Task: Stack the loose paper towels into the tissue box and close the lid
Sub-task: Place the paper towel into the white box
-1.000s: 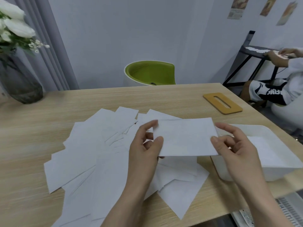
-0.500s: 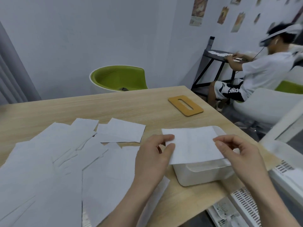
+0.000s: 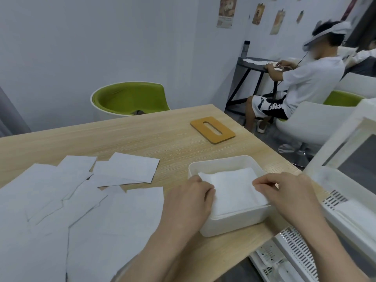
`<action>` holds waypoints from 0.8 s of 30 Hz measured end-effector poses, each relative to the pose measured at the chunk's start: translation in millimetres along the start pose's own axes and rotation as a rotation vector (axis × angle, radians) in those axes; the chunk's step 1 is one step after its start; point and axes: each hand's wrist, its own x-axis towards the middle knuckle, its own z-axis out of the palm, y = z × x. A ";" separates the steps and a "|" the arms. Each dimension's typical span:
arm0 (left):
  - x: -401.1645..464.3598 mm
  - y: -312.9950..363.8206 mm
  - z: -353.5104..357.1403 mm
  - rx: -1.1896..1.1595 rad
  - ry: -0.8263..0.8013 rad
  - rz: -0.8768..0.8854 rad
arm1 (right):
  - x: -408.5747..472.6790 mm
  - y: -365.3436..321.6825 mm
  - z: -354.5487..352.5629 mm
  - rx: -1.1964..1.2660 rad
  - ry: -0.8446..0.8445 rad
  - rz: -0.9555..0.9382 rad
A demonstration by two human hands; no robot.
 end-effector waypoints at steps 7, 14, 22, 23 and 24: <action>-3.3 -0.5 -3.5 0.076 -0.004 -0.032 | -5.9 0.0 3.5 -0.118 -0.003 -0.053; -6.2 -6.1 1.3 0.029 0.011 0.047 | -11.2 -6.7 0.2 -0.092 -0.003 -0.060; -10.4 -10.3 0.6 -0.146 0.013 0.073 | -18.0 -16.2 -5.8 -0.077 0.024 -0.008; -14.0 -12.3 -1.0 -0.185 0.040 0.064 | -20.2 -18.1 -7.1 -0.045 0.051 -0.007; -18.6 -15.4 -3.1 -0.226 0.071 0.049 | -23.0 -21.2 -8.0 0.005 0.077 -0.008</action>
